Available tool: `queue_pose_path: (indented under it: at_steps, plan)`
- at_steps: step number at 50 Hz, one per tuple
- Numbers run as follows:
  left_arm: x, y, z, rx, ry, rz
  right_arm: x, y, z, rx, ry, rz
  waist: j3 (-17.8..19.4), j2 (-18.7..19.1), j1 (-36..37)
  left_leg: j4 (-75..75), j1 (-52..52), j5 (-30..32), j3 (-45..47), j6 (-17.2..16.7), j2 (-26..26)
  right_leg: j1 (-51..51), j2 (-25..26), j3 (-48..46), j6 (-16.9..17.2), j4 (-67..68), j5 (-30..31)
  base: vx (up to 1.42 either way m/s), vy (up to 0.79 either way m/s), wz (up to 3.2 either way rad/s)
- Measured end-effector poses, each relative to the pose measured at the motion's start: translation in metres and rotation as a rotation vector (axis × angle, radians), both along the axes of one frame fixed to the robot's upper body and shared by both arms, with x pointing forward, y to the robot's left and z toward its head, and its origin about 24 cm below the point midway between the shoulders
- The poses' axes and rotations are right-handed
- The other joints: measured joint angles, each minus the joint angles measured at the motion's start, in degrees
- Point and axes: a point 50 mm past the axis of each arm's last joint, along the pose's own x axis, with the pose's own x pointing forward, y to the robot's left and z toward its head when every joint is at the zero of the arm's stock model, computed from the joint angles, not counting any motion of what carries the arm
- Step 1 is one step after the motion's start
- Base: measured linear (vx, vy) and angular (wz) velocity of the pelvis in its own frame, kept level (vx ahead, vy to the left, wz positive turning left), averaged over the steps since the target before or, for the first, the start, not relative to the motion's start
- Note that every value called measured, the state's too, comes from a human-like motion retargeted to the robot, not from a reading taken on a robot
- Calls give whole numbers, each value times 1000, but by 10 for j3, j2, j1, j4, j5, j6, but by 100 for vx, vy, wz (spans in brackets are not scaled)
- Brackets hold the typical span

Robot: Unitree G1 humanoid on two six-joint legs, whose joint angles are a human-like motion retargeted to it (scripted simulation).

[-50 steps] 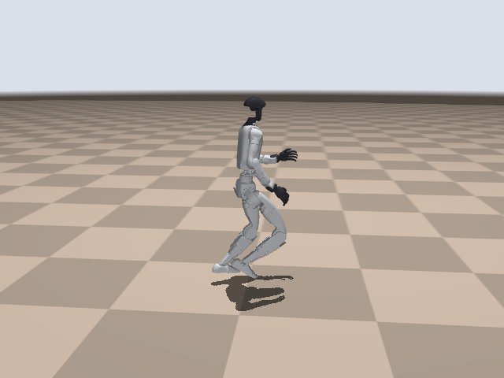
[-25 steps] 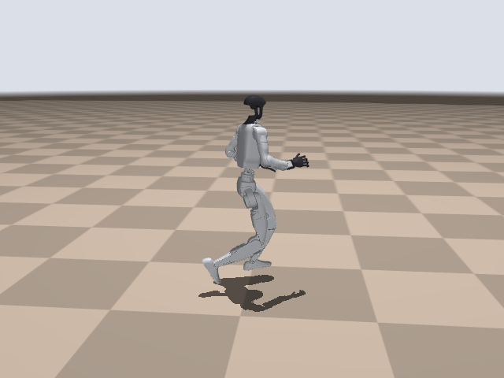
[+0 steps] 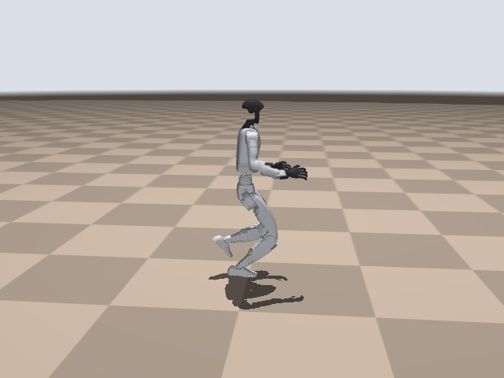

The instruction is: Run

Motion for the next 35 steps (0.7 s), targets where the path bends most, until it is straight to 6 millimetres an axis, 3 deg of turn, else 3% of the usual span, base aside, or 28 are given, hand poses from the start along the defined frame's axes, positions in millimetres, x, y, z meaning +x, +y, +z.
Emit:
queue_pose_path:
  at_steps: [2, 4, 5, 7, 8, 10, 12, 15, 18, 20, 22, 25, 27, 30, 33, 35]
  plan:
    - [-20, 16, -10, -18, 78, 21, 24, 18, 58, 61, -243, 46, 0, -17, 32, -38, -82, -13, 14, 11, -18, 50, -11, 21, 25, -26, 31, 0, 0, -9]
    - [-40, 29, -11, -61, 114, 39, 26, 33, 95, 138, -395, 108, -12, -39, 57, -143, -136, -14, 35, 0, -56, 97, -33, 39, 78, -55, 117, 4, 6, 22]
    - [-49, 33, -11, -85, 123, 48, 23, 39, 106, 170, -441, 144, -20, -51, 67, -213, -154, -10, 47, -11, -82, 117, -48, 48, 111, -67, 176, 4, 7, 42]
    - [-57, 37, -8, -143, 117, 80, 17, 49, 110, 192, -461, 206, -37, -75, 71, -365, -167, 9, 62, -39, -146, 140, -84, 56, 166, -60, 293, 2, 6, 50]
    - [-57, 37, -6, -176, 106, 102, 14, 52, 107, 191, -451, 229, -43, -85, 67, -429, -165, 13, 67, -47, -176, 147, -105, 53, 178, -44, 331, -1, 5, 42]
    - [-50, 33, 2, -236, 57, 133, 11, 58, 92, 169, -390, 257, -49, -103, 55, -487, -152, 6, 72, -41, -222, 159, -146, 48, 182, 15, 370, -2, 7, 23]
    - [-36, 25, 15, -257, -32, 138, 7, 58, 57, 122, -245, 238, -47, -114, 39, -431, -146, -39, 69, -4, -245, 157, -187, 44, 162, 115, 356, -3, 8, 3]
    - [8, 11, 51, -207, -256, 151, -8, 44, -24, -13, 97, 141, -24, -130, 6, -357, -102, -140, 54, 58, -281, 106, -243, 51, 122, 266, 301, -2, 5, 4]
    - [51, -9, 106, -192, -509, 149, -55, 12, -104, -157, 448, 24, -7, -124, -38, -383, -8, -174, 22, 58, -299, -10, -255, 65, 88, 319, 215, 0, 0, 0]
    - [57, -17, 139, -220, -640, 116, -99, -13, -131, -199, 609, -28, -8, -97, -67, -428, 73, -157, -3, 29, -289, -76, -235, 51, 74, 278, 177, 4, 1, -28]
    - [50, -24, 158, -256, -727, 45, -136, -34, -139, -177, 702, -80, -16, -67, -94, -466, 143, -90, -21, -25, -259, -114, -198, 21, 77, 176, 165, 7, -7, -30]
    - [34, -37, 166, -291, -779, -100, -173, -53, -137, -91, 776, -153, -33, -20, -116, -445, 192, 62, -38, -115, -191, -135, -112, -15, 107, -23, 181, 3, -10, -24]
    - [27, -45, 157, -292, -733, -180, -176, -58, -132, -51, 759, -191, -41, 11, -107, -367, 190, 120, -34, -134, -132, -128, -57, -30, 114, -110, 199, -4, -8, -31]
    - [24, -49, 120, -252, -543, -212, -151, -54, -121, -34, 650, -197, -44, 21, -80, -211, 175, 111, -10, -100, -56, -106, -27, -37, 76, -84, 157, -4, -7, -27]
    - [23, -36, 54, -121, -235, -131, -86, -42, -94, -73, 441, -155, -26, 14, -40, -65, 127, 23, -1, -37, 8, -67, -13, -29, 9, 3, 35, -3, -8, -29]
    - [16, -20, 11, -23, -43, -67, -25, -28, -57, -101, 248, -122, -5, 4, -11, -7, 69, -27, -1, 2, 29, -33, -8, -15, -10, 27, -23, -3, -7, -23]
